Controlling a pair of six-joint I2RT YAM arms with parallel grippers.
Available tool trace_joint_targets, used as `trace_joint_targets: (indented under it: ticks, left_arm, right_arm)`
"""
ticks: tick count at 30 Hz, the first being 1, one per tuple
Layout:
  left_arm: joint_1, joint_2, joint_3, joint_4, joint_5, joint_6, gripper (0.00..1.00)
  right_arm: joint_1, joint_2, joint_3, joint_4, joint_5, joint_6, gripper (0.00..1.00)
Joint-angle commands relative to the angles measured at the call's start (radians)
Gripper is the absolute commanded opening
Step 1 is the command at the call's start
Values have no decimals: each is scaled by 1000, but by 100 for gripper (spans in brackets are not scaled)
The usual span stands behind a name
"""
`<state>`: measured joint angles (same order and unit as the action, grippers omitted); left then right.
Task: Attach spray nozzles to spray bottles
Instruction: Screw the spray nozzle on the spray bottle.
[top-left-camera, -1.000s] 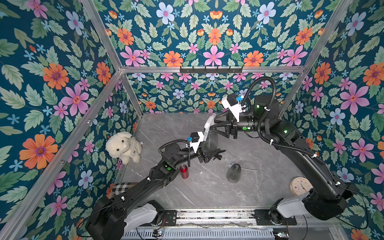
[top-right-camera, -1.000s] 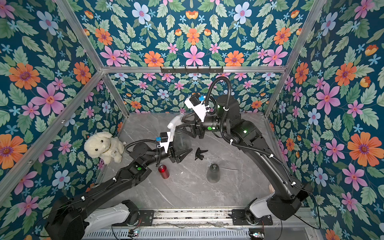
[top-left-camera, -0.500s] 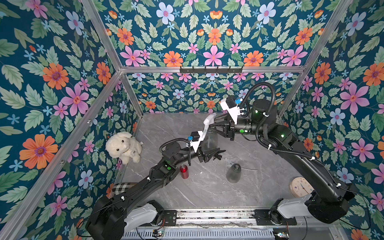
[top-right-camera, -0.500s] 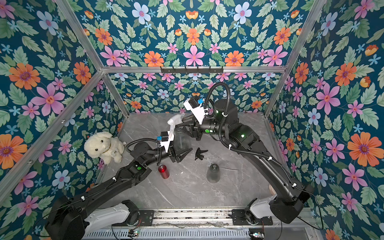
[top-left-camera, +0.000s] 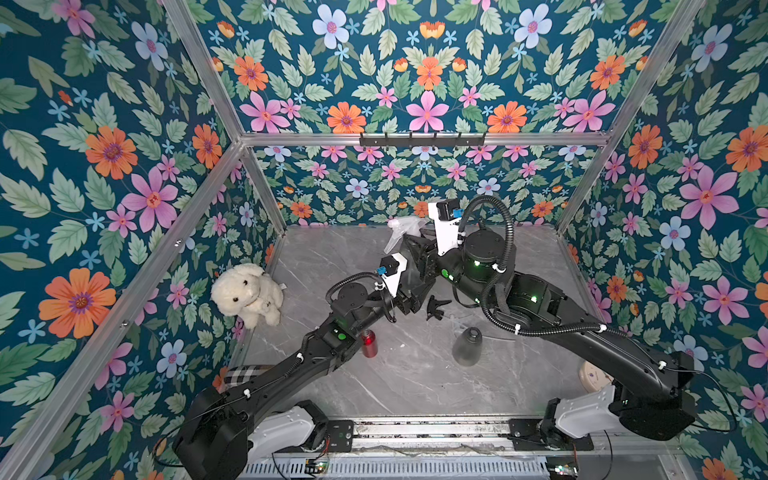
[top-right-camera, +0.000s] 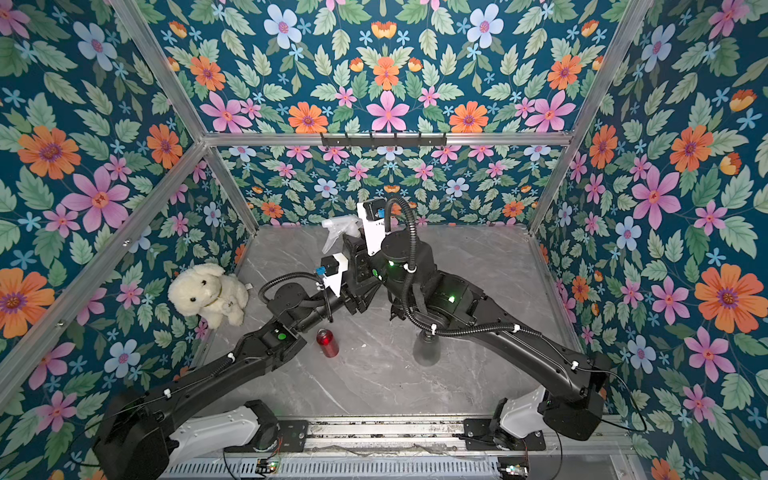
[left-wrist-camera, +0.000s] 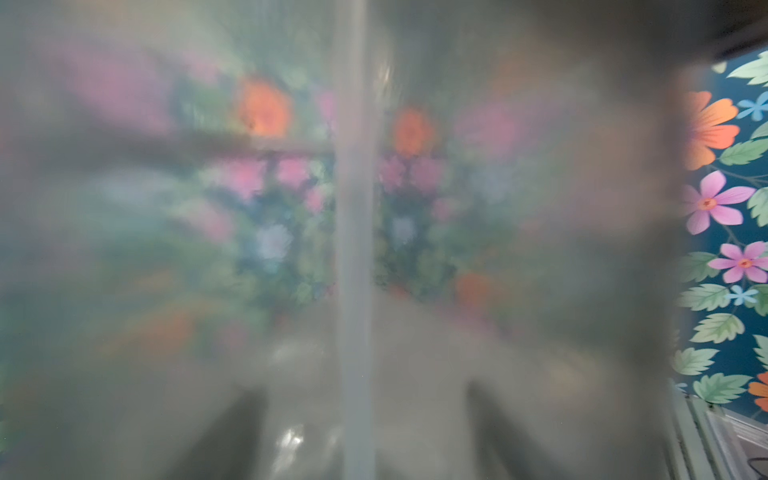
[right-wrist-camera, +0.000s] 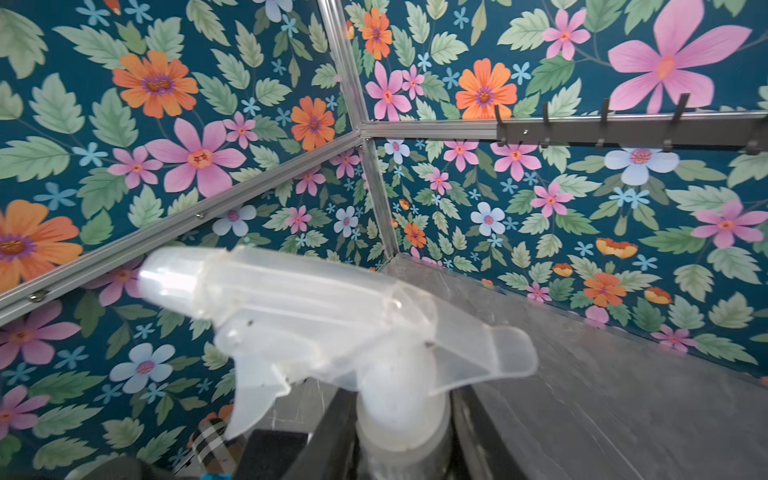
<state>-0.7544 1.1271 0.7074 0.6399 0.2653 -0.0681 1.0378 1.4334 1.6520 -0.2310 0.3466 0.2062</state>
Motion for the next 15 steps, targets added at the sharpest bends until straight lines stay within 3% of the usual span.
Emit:
trace_joint_targets:
  ticks: [1,7,11,15]
  left_arm:
    - [-7,-4,10,46,48,68,0]
    - [-6,-9,5,52,69,65,0]
    - [1,-14,1,53,137,61,0]
    - [13,-18,5,52,238,43,0]
  right_arm:
    - [18,-25,-22,-41,-106,-33,44]
    - [-4,-163,-67,-20,-307,-140,57]
    - [-142,-246,-82,-101,-651,-128,60]
    - [-425,-250,-111,-23,-1158,-8,62]
